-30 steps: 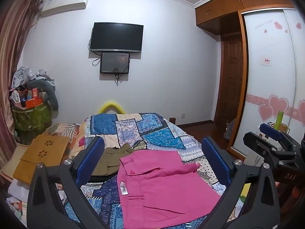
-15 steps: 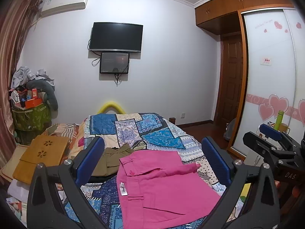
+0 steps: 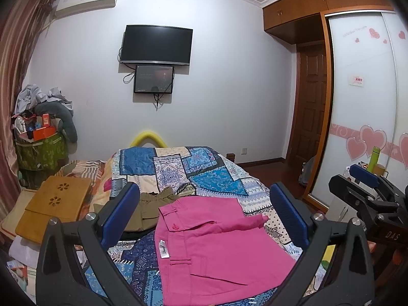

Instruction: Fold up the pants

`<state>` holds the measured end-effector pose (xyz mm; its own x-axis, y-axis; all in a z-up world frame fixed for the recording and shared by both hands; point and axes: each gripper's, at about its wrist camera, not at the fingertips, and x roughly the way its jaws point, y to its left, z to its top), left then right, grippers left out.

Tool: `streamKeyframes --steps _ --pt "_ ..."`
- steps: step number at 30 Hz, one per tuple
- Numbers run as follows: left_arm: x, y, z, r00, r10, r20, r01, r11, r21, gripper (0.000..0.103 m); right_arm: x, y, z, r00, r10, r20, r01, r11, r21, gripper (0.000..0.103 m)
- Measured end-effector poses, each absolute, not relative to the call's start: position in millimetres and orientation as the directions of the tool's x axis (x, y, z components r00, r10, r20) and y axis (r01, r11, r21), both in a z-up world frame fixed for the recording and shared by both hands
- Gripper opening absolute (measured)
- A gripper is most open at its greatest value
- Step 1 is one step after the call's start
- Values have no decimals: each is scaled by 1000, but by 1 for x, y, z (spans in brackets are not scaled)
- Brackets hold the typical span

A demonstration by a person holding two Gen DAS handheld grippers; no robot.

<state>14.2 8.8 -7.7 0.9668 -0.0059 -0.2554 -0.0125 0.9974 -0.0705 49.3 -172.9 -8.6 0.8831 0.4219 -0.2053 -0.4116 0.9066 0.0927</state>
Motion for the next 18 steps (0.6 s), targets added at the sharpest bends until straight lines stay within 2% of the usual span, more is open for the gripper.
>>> streamKeyframes --steps 18 --pt "14 6 -9 969 6 -247 -21 998 -58 103 51 -173 -12 881 424 -210 -411 906 102 102"
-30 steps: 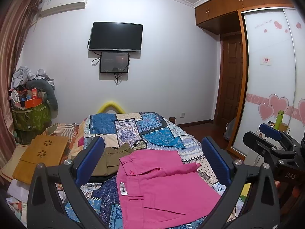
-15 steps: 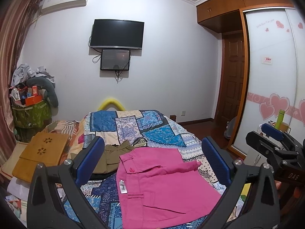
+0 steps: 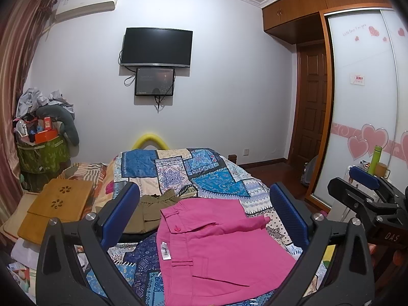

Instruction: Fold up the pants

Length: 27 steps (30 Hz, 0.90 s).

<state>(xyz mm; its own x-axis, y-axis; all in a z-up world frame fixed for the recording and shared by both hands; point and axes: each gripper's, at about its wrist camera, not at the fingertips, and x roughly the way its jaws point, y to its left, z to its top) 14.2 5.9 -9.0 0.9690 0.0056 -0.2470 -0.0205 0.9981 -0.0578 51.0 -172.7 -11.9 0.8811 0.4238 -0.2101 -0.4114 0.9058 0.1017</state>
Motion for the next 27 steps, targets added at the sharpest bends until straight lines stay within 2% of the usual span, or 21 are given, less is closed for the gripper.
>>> streamKeyframes --steps 27 --pt "22 -5 -12 968 9 -249 -14 1000 -22 103 55 -177 -15 877 420 -233 -401 907 126 103"
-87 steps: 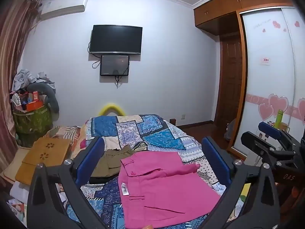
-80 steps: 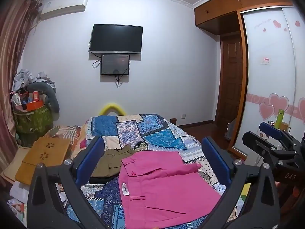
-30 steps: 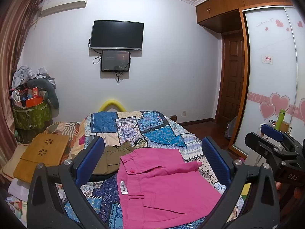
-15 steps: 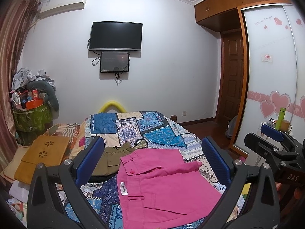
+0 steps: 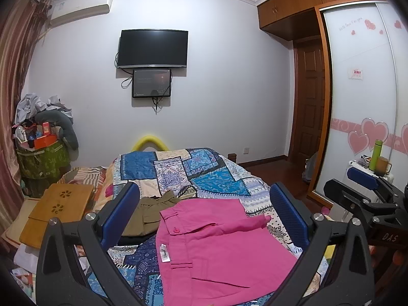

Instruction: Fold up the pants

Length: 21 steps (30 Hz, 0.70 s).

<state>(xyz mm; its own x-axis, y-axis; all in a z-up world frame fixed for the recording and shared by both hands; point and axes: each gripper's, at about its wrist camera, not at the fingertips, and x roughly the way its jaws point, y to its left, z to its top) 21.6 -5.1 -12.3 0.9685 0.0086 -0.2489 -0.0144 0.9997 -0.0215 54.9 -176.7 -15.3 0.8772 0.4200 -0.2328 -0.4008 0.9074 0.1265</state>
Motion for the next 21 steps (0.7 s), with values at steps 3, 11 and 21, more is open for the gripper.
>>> streamKeyframes --steps 3,11,21 --pt "26 -6 -15 967 7 -256 -13 1000 -20 103 58 -176 -17 876 419 -240 -399 908 129 102" --pt "65 3 -37 944 30 -330 -41 999 -27 103 78 -176 -32 871 390 -299 -364 921 140 102" --pt "171 41 -124 783 50 -620 -98 994 -43 103 142 -193 -95 797 334 -503 -284 942 176 102"
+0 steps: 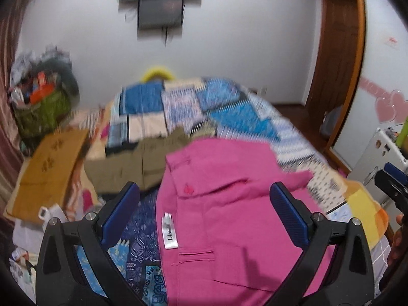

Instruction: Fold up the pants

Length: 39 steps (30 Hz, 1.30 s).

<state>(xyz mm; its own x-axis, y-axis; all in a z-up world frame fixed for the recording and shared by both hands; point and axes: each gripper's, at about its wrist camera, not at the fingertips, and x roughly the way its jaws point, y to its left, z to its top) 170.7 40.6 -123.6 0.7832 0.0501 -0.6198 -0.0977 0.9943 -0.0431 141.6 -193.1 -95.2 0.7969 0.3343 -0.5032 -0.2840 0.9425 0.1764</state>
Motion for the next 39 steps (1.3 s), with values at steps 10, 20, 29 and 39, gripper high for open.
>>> streamKeyframes --steps 10,20,29,39 --pt "230 56 -190 626 100 -773 -91 994 55 103 197 -207 -154 685 270 -677 -273 956 105 102" --pt "262 80 -228 481 24 -876 -102 994 -28 78 250 -195 -196 547 315 -776 -376 920 108 89" --pt "268 81 -237 440 -141 -887 -26 985 -169 40 288 -192 -223 398 445 -802 -436 861 261 54" --pt "268 82 -236 433 -97 -896 -15 993 -114 37 282 -186 -224 391 470 -791 -469 841 268 11"
